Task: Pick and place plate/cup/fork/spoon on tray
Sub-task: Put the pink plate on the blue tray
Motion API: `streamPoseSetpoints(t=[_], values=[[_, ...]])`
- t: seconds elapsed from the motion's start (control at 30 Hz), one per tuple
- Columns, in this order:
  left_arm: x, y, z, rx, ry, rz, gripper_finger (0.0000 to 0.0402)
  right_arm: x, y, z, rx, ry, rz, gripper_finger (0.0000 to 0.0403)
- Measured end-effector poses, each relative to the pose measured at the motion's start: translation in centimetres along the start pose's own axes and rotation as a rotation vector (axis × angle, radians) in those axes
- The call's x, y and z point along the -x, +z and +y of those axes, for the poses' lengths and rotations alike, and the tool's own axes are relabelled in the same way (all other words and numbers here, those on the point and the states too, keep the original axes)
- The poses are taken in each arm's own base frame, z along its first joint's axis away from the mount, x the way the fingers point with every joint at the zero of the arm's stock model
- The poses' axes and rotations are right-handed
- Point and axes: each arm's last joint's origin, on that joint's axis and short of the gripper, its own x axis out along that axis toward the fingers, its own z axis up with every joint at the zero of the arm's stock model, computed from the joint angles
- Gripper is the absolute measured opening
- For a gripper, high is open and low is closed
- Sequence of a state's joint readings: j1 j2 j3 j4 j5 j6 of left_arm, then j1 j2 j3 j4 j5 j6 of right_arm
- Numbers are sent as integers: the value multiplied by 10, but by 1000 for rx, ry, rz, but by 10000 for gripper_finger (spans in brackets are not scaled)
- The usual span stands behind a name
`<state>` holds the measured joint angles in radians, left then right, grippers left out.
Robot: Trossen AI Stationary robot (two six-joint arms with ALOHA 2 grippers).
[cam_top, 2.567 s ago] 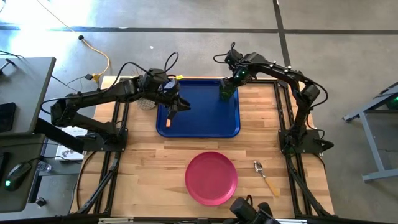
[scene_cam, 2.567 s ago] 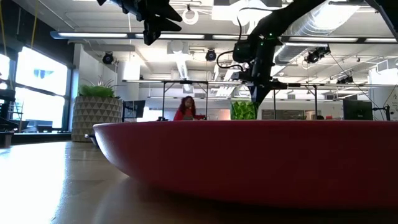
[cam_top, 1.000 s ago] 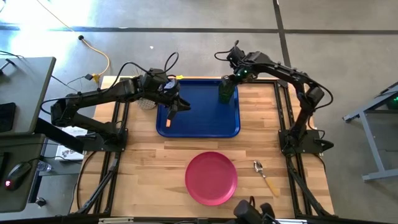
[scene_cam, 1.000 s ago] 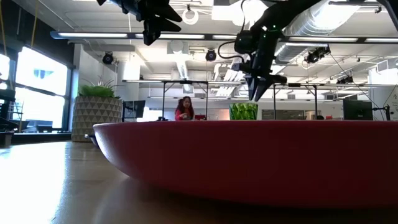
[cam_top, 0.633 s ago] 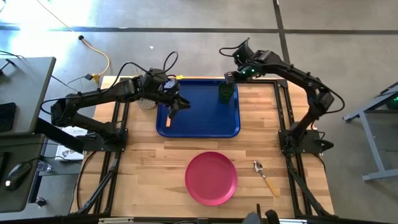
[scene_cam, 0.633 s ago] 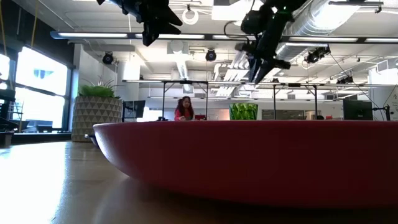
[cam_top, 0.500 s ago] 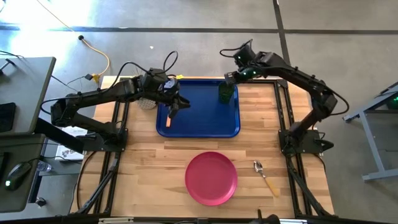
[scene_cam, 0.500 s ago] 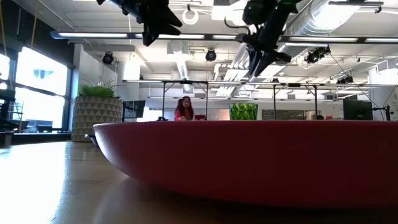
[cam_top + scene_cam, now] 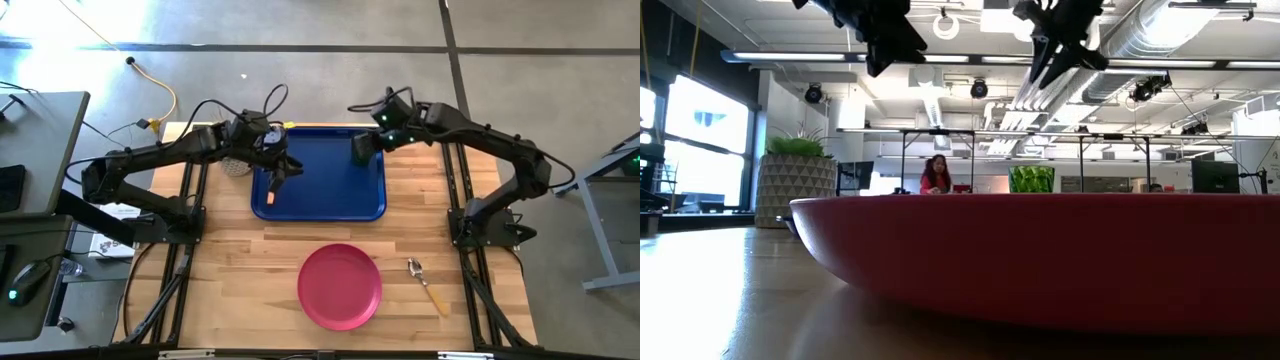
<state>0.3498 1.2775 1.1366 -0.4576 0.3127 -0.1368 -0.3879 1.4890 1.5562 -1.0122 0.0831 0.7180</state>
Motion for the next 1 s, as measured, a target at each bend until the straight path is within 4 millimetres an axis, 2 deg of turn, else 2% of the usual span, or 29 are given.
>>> streamPoseSetpoints(t=[0.27, 0.53, 0.8, 1.0], values=[[-7, -18, -27, -23, -8, 148, 100, 21, -16, 13, 4, 15, -67, 87], [-11, -30, -59, 14, -24, 210, 100, 46, -20, 9, 3, 53, -128, 87], [-13, -41, -83, 147, 47, 232, 100, 59, -21, 5, 50, 79, -144, 87], [-28, -53, -97, 291, 74, 298, 100, 60, -22, 6, 88, 102, -127, 87]])
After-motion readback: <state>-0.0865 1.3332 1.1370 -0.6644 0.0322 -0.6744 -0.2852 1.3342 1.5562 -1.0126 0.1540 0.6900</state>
